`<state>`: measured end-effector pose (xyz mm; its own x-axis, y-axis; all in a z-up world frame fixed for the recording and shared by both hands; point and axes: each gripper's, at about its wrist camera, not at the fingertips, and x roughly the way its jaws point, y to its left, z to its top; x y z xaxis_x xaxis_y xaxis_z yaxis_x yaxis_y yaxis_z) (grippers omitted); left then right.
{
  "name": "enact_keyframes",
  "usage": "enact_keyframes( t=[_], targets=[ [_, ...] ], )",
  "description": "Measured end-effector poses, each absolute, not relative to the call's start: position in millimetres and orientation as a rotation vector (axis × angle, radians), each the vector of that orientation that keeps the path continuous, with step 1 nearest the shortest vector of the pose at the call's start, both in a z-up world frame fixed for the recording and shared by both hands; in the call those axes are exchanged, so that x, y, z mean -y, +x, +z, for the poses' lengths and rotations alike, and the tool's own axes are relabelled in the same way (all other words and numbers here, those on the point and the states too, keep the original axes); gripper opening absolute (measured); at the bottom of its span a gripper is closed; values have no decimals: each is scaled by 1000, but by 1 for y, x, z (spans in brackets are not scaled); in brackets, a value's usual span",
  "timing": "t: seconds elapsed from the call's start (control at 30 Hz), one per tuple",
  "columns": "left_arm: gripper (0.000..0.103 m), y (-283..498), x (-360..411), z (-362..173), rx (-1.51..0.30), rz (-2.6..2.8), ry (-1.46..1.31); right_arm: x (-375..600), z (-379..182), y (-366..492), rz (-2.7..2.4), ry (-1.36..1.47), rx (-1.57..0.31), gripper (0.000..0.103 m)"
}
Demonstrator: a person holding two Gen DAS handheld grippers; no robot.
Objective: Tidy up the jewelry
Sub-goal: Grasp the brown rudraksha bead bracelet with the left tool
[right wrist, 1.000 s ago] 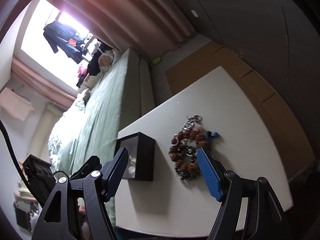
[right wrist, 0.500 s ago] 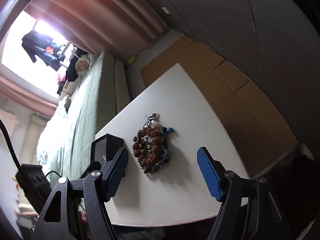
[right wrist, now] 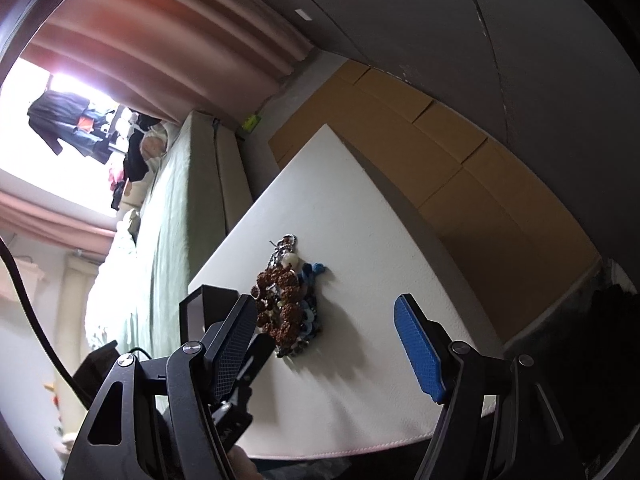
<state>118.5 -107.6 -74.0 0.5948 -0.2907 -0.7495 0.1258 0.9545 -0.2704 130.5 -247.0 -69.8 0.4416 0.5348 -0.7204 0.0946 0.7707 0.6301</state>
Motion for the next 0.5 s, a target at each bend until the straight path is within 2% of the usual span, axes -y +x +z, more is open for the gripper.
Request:
enact_keyframes(
  t=[0.3, 0.33, 0.37, 0.4, 0.43, 0.5],
  targets=[
    [48, 140, 119, -90, -949, -228, -182, 247, -76, 140, 300, 664, -1123, 72],
    [46, 141, 119, -93, -959, -221, -181, 246, -77, 141, 299, 661, -1127, 72],
    [37, 143, 120, -96, -970, -219, -182, 245, -78, 142, 299, 659, -1129, 72],
    [33, 143, 119, -97, -975, -223, -187, 243, -78, 142, 300, 657, -1130, 72],
    [32, 143, 118, -98, -976, -231, -197, 242, -78, 142, 301, 656, -1131, 72],
    [24, 142, 116, -96, -971, -253, -217, 240, -78, 143, 302, 652, -1132, 72]
  ],
)
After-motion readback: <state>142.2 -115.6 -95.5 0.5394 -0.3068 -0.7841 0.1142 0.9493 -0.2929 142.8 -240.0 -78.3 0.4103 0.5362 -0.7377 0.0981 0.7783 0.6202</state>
